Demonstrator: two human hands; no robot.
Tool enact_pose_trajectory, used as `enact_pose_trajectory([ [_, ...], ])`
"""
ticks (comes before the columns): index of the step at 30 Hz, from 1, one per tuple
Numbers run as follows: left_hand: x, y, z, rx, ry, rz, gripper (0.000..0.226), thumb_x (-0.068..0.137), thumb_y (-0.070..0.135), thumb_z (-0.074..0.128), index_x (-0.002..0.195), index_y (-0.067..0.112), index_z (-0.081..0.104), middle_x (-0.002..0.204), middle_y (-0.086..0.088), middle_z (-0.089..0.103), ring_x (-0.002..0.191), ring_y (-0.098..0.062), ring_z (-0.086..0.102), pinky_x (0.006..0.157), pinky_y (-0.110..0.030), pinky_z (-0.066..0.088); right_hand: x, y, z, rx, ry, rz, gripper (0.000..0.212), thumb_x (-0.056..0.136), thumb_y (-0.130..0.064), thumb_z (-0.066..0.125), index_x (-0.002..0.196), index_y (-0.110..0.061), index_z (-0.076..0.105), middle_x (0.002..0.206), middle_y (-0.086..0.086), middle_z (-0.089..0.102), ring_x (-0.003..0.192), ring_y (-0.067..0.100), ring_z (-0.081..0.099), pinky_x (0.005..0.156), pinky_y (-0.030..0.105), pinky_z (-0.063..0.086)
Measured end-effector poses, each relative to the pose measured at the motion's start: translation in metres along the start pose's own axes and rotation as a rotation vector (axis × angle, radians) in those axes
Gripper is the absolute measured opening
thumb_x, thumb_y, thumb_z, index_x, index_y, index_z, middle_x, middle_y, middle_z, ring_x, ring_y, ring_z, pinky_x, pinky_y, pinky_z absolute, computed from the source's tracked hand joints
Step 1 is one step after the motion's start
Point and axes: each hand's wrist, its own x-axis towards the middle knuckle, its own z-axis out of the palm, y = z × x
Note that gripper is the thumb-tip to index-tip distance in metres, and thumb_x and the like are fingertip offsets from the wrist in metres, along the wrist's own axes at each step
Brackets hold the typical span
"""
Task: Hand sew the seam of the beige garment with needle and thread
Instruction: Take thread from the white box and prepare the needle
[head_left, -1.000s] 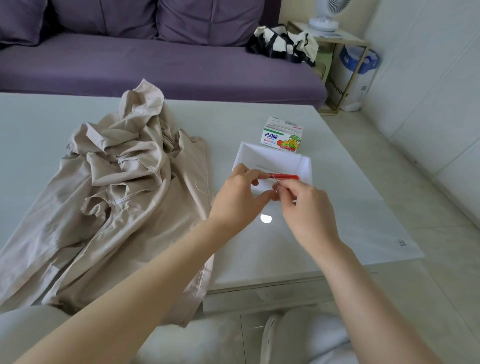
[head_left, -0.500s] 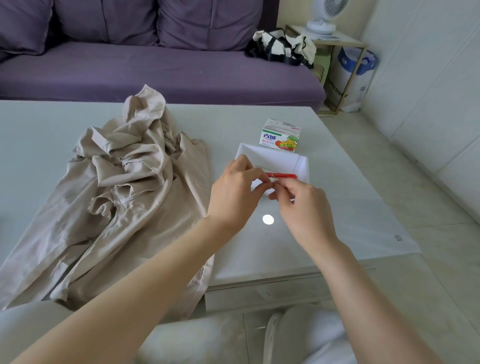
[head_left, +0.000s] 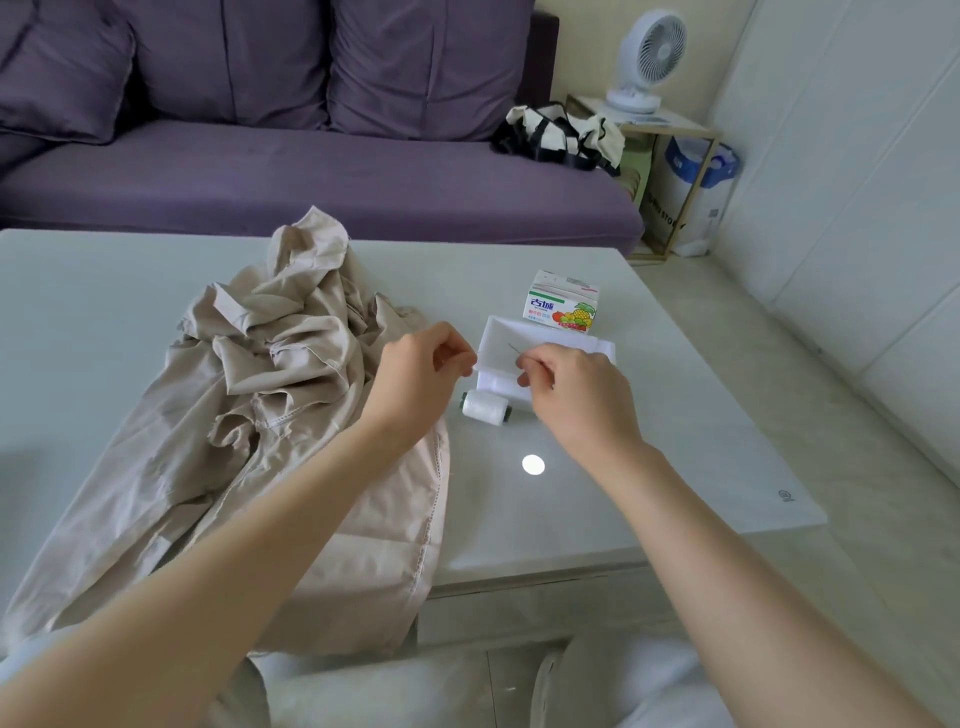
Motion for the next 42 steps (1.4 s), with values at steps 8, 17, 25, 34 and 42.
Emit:
enact_pose_trajectory([
  [8, -0.002, -0.02, -0.011, 0.016, -0.127, -0.15, 0.016, 0.091, 0.015, 0.056, 0.076, 0.017, 0.053, 0.059, 0.006, 0.052, 0.055, -0.012, 0.048, 0.058, -0.018, 0.038, 0.002, -0.014, 0.02, -0.07, -0.139, 0.023, 0.022, 0.095, -0.015, 0.045, 0.096, -0.013, 0.067, 0.096, 0.011, 0.069, 0.094, 0.032, 0.059, 0.064, 0.03, 0.033],
  [17, -0.008, -0.047, -0.045, 0.024, -0.151, -0.186, 0.009, 0.087, 0.018, 0.065, 0.081, 0.011, 0.066, 0.06, 0.006, 0.052, 0.055, -0.006, 0.045, 0.057, -0.016, 0.037, 0.004, -0.015, 0.065, 0.003, -0.355, 0.064, 0.022, 0.092, -0.018, 0.052, 0.09, -0.008, 0.072, 0.104, 0.009, 0.063, 0.093, 0.031, 0.059, 0.072, 0.032, 0.045],
  [25, -0.011, -0.07, -0.063, -0.023, -0.138, -0.217, 0.015, 0.089, 0.015, 0.063, 0.075, 0.012, 0.063, 0.055, 0.004, 0.056, 0.049, -0.006, 0.049, 0.063, -0.025, 0.042, 0.019, -0.03, 0.075, 0.07, -0.373, 0.011, 0.021, 0.089, -0.016, 0.055, 0.077, -0.009, 0.071, 0.085, 0.008, 0.055, 0.086, 0.028, 0.056, 0.066, 0.031, 0.038],
  [34, -0.007, -0.068, -0.087, -0.221, -0.042, -0.273, 0.022, 0.095, 0.02, 0.055, 0.076, 0.01, 0.061, 0.069, -0.006, 0.06, 0.056, -0.012, 0.051, 0.058, -0.026, 0.045, 0.043, -0.052, 0.047, 0.177, -0.128, -0.002, 0.023, 0.088, -0.011, 0.053, 0.078, -0.021, 0.071, 0.1, -0.004, 0.065, 0.087, 0.014, 0.058, 0.072, 0.023, 0.036],
  [42, -0.013, -0.066, -0.093, -0.302, -0.06, -0.265, 0.025, 0.095, 0.016, 0.055, 0.073, 0.004, 0.059, 0.063, -0.002, 0.057, 0.061, -0.013, 0.049, 0.065, -0.024, 0.043, 0.052, -0.057, 0.005, 0.137, 0.002, 0.086, 0.028, 0.088, -0.011, 0.047, 0.08, -0.026, 0.069, 0.08, -0.009, 0.07, 0.085, 0.012, 0.062, 0.069, 0.027, 0.047],
])
